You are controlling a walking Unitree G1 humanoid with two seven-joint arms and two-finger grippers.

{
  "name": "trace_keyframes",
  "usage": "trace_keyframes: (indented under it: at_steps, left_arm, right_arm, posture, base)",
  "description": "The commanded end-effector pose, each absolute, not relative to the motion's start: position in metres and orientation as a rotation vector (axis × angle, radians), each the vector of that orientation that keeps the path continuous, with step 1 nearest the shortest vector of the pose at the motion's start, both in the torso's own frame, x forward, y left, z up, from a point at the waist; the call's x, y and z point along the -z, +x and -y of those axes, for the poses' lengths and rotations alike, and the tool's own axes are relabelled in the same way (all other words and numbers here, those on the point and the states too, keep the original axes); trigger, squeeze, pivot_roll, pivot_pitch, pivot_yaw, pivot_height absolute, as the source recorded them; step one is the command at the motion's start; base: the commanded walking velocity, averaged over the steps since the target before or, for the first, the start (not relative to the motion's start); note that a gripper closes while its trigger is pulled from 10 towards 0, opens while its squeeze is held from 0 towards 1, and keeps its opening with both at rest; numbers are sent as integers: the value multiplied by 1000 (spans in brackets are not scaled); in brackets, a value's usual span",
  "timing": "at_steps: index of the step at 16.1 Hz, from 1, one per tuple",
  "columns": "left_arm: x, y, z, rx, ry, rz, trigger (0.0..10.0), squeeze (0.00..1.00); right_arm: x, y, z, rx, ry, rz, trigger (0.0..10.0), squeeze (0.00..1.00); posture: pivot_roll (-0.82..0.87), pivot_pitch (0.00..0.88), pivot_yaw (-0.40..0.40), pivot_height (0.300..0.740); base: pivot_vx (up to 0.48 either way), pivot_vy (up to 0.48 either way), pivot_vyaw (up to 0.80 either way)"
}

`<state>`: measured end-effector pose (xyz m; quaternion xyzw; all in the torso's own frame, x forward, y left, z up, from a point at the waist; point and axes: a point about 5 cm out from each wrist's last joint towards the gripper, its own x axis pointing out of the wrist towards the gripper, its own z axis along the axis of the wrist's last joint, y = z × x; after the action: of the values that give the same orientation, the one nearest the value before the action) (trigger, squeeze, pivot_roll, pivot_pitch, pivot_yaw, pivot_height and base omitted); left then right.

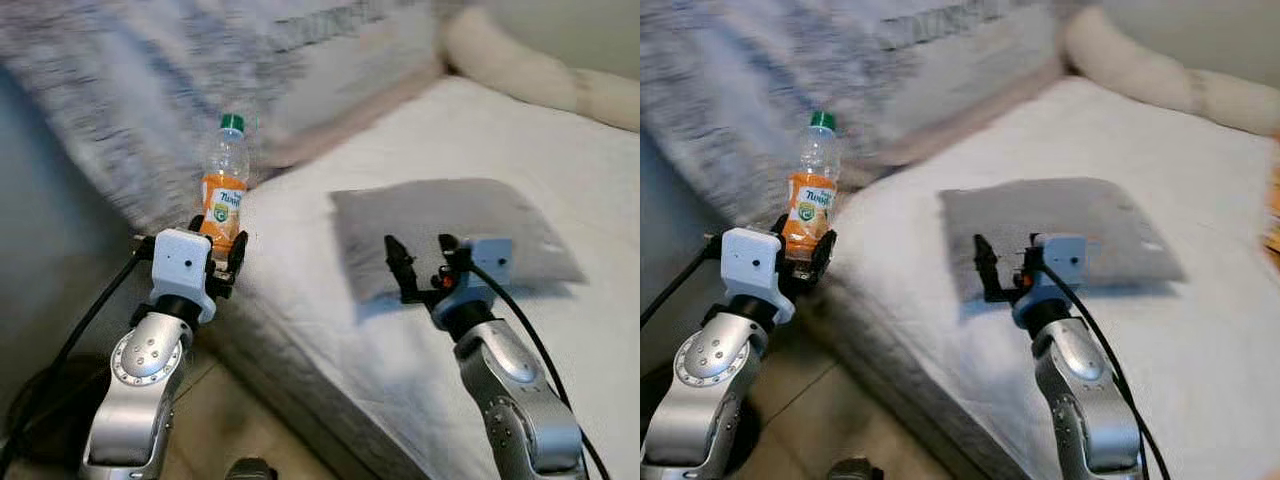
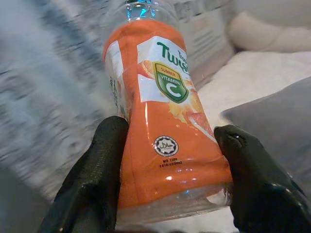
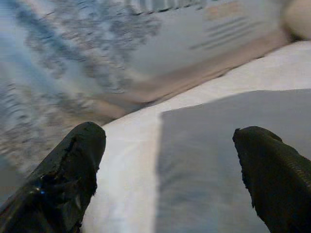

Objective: Clean up the room

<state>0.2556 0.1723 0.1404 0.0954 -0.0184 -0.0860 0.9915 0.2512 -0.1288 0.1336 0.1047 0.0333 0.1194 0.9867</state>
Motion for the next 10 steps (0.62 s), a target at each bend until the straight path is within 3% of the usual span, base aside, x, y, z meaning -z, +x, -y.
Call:
trace_keyframes:
  at_steps: [1,10]
  left_arm:
    - [-140,258,-175,162,199,27,10000,0]
    - [-141,263,-176,148,205,10,10000,0]
  right_arm:
    - [-131,250,128,-251,231,-78,10000,0]
    - [-126,252,129,-283,226,-114,10000,0]
  posture:
    - [40,0,-12,740]
    - [42,0,-11,740]
  base:
    - [0,0,800]
    - [0,0,800]
